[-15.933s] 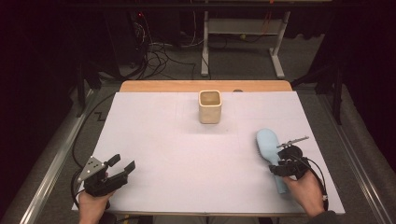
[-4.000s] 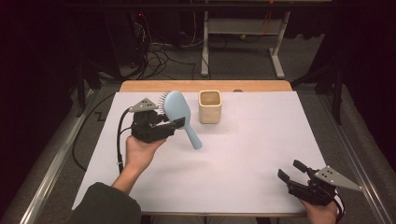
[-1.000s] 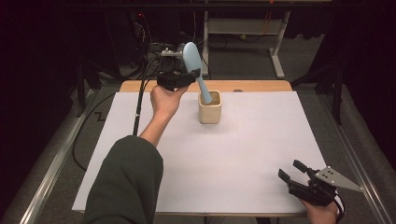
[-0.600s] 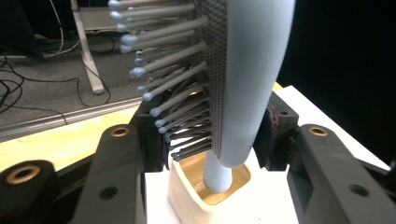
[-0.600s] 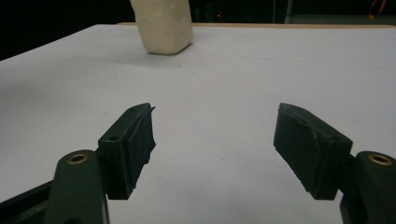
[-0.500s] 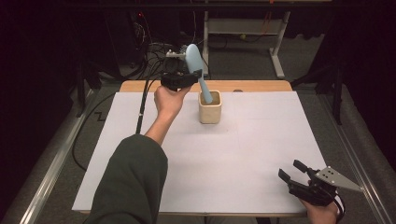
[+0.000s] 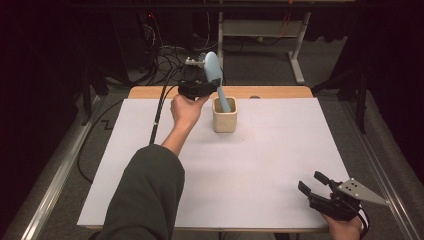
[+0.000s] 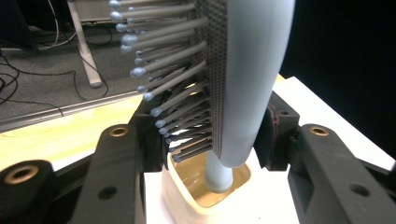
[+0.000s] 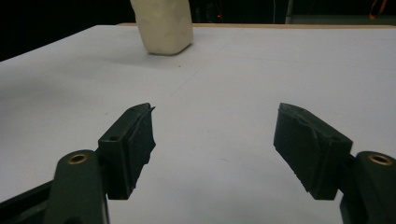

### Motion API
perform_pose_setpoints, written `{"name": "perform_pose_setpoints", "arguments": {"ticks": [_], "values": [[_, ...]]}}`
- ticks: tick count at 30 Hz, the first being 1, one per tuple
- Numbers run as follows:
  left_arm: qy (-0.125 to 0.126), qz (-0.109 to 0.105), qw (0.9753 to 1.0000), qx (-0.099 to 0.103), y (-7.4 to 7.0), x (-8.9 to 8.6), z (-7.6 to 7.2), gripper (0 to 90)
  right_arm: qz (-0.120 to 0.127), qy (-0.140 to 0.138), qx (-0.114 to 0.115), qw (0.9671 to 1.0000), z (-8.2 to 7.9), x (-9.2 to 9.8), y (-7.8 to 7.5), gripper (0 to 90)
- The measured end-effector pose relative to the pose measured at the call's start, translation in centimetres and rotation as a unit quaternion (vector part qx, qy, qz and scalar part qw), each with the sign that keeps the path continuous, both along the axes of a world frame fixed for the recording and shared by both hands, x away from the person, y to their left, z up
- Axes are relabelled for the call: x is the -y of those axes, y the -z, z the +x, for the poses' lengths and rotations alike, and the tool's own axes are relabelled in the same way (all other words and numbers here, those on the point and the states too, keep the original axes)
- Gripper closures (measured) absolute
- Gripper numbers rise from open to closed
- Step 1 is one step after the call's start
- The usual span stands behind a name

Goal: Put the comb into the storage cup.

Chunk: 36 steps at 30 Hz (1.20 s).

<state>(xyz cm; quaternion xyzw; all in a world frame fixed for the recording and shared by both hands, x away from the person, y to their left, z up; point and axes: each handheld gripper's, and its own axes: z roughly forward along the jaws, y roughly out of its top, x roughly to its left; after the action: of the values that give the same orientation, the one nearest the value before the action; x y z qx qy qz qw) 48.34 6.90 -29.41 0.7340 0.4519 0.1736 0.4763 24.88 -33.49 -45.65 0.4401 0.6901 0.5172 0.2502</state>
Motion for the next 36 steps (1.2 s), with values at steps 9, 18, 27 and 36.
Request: {"name": "perform_pose_setpoints", "arguments": {"ticks": [9, 18, 27, 36], "values": [[0.005, 0.006, 0.9999, -0.007, 0.7, 0.5, 0.2, 53.0, 0.001, -0.001, 0.000, 1.0000, 0.0, 0.0, 0.0, 29.3], [0.006, 0.007, 0.9998, -0.016, 1.7, 0.8, 0.3, 53.0, 0.003, 0.002, 0.001, 1.0000, -0.1, 0.1, 0.0, 29.4], [0.004, 0.005, 0.9997, -0.023, 2.5, 0.8, 0.5, 52.9, 0.001, 0.000, 0.000, 1.0000, 0.0, 0.1, 0.0, 29.4], [0.007, 0.011, 0.9996, -0.026, 3.2, 1.2, 0.4, 52.8, 0.001, -0.001, 0.001, 1.0000, 0.0, 0.1, 0.0, 29.3]]}}
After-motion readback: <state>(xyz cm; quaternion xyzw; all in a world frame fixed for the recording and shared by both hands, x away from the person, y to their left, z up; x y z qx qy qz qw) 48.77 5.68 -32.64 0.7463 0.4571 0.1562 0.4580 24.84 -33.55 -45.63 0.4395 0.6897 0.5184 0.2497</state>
